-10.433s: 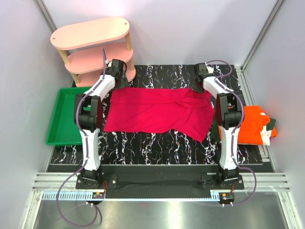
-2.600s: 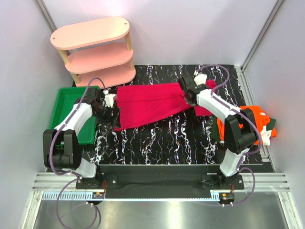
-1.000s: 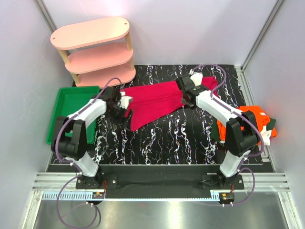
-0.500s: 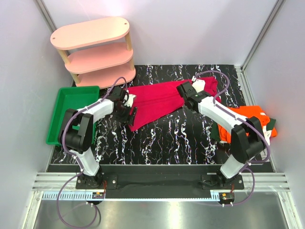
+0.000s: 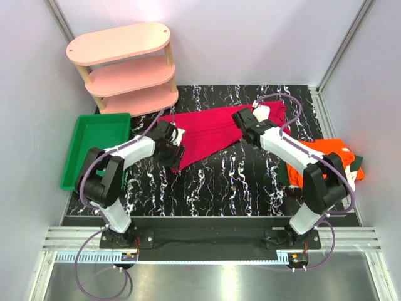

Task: Fold and stack the t-shirts
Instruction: Grap the side of the flattened tshirt closest away from the robot with both arms

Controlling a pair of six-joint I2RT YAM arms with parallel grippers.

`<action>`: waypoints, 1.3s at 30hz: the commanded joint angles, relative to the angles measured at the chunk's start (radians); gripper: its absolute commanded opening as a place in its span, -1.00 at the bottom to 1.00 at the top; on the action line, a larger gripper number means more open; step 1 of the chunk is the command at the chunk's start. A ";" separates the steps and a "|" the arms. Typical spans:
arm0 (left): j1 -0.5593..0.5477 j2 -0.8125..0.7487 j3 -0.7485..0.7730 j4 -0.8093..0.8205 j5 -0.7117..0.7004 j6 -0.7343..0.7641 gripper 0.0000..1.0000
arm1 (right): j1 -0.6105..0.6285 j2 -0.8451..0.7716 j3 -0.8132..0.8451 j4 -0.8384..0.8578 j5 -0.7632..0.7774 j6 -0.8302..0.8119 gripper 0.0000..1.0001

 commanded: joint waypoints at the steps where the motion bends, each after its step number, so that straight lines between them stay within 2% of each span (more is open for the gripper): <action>1: -0.008 -0.046 -0.014 0.007 -0.024 -0.008 0.24 | 0.010 0.011 0.021 0.005 0.032 0.015 -0.05; 11: -0.011 0.051 0.003 0.003 -0.040 0.003 0.10 | 0.010 0.029 0.036 0.006 0.026 0.015 -0.06; 16: -0.013 0.095 0.021 -0.005 -0.066 0.003 -0.09 | 0.010 0.028 0.036 0.006 0.031 0.010 -0.06; 23: -0.019 0.100 0.023 -0.023 -0.063 0.011 -0.73 | 0.010 0.029 0.048 0.009 0.031 0.006 -0.05; 27: -0.019 0.091 0.020 -0.031 -0.066 0.015 -1.00 | 0.010 0.035 0.061 0.011 0.026 -0.001 -0.05; 32: -0.016 0.037 0.032 -0.109 -0.095 0.104 -1.00 | 0.012 0.020 0.056 0.012 0.022 -0.008 -0.06; 39: 0.064 -0.223 0.106 -0.268 -0.058 0.198 -1.00 | 0.010 0.003 0.018 0.017 0.026 0.010 -0.07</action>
